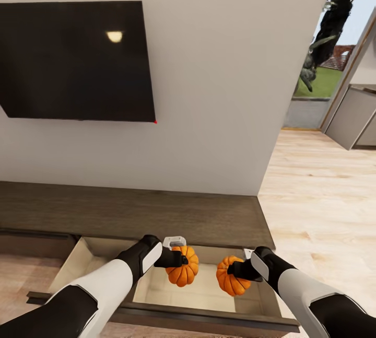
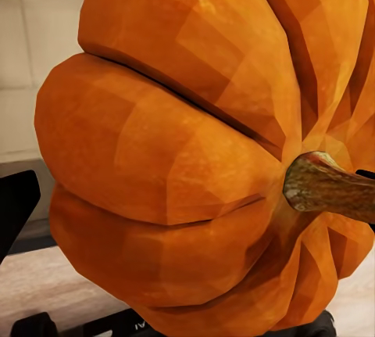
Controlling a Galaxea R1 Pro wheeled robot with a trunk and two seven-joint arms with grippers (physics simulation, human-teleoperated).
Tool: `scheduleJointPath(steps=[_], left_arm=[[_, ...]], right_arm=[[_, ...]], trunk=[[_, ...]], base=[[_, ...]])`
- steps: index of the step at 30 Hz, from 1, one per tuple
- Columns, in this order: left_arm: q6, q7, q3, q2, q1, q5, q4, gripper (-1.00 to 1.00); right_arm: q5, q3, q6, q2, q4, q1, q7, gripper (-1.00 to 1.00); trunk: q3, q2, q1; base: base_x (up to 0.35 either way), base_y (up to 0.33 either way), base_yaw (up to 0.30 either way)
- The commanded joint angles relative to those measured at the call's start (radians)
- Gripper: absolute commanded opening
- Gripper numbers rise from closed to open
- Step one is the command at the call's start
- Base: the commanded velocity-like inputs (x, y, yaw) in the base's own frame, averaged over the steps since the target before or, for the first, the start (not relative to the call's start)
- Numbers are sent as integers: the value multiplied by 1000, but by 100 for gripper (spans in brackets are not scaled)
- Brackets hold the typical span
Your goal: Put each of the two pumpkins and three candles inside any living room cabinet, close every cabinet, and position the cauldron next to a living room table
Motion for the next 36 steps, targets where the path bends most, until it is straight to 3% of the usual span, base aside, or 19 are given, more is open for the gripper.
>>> scheduleJointPath(steps=[1,20,30,36], left_arm=[[3,-3,0,0,-1,-5,-1,-100],[3,-3,0,0,-1,-5,-1,-100],[3,-3,0,0,-1,-5,0,-100],[3,-3,0,0,-1,-5,1,-100]], right_arm=[[-5,8,5,-1,-2,0,1,-100],[-4,9,5,0,-2,-1,1,-100],[-4,9,5,0,-2,-1,1,-100],[-4,9,5,0,-2,-1,1,-100]], trunk=[[-6,-8,4],[-96,-141,77],[-112,-141,77],[-121,-141,77]], base=[[0,0,0],[0,0,0],[3,0,0],[210,-4,0]])
